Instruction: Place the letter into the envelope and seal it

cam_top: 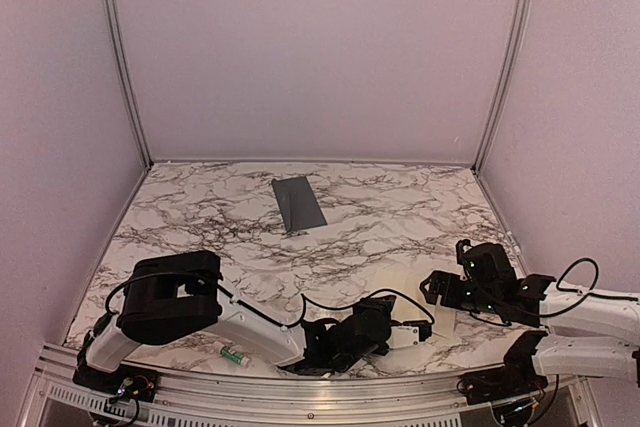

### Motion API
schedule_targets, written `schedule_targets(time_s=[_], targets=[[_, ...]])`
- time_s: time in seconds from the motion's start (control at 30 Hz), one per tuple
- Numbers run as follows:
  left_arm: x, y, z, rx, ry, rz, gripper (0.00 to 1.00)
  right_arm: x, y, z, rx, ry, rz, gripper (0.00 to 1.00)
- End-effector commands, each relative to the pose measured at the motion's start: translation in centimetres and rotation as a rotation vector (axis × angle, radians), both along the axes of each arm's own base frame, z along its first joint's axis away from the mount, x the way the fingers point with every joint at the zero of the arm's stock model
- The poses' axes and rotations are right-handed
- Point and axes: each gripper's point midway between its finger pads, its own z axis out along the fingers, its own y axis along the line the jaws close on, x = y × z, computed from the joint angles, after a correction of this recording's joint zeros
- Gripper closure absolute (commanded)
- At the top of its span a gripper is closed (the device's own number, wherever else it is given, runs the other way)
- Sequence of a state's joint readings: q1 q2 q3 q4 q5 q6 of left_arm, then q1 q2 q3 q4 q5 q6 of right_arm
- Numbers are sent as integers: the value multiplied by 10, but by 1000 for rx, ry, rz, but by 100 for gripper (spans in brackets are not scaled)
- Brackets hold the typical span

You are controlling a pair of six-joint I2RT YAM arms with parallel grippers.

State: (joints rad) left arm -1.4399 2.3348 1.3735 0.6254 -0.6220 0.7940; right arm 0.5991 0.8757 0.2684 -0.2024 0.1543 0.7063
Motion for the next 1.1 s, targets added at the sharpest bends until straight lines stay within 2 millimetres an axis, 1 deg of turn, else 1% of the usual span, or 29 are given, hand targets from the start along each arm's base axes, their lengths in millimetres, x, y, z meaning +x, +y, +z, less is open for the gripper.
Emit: schedule_targets(time_s=[0.0,0.13,0.23,0.37,0.5,0.6,0.7,0.73,0.8,0.83,0.87,0.93,0.97,1.07], targets=[[4,0,-9,15,-65,16,46,3,1,5,26,-14,-8,4],[4,-3,-3,-17,-105,7,54,2,2,4,30,-11,-4,4],[6,-8,7,-76,-128,-7,62,2,3,4,31,-8,1,4],[8,-15,22,-129,-159,-30,68,1,4,2,31,0,7,5],[9,-21,33,-156,-179,-52,82,0,4,3,31,-1,10,5],[9,-20,39,-163,-197,-53,90,1,4,7,32,-10,11,5],[11,-13,48,-172,-216,-41,99,6,8,23,38,-43,29,5],[11,-11,53,-179,-224,-35,100,8,11,31,47,-59,41,4],[11,-3,64,-192,-240,-22,100,13,17,49,65,-95,67,3],[11,1,75,-204,-245,-17,100,14,20,58,74,-112,79,2],[11,5,81,-208,-245,-15,100,15,23,67,81,-131,95,1],[10,13,92,-221,-243,-14,100,17,29,87,102,-172,127,1],[9,19,94,-219,-239,-15,100,18,31,96,109,-192,142,2],[7,33,110,-254,-218,-16,100,19,34,122,116,-251,176,1]])
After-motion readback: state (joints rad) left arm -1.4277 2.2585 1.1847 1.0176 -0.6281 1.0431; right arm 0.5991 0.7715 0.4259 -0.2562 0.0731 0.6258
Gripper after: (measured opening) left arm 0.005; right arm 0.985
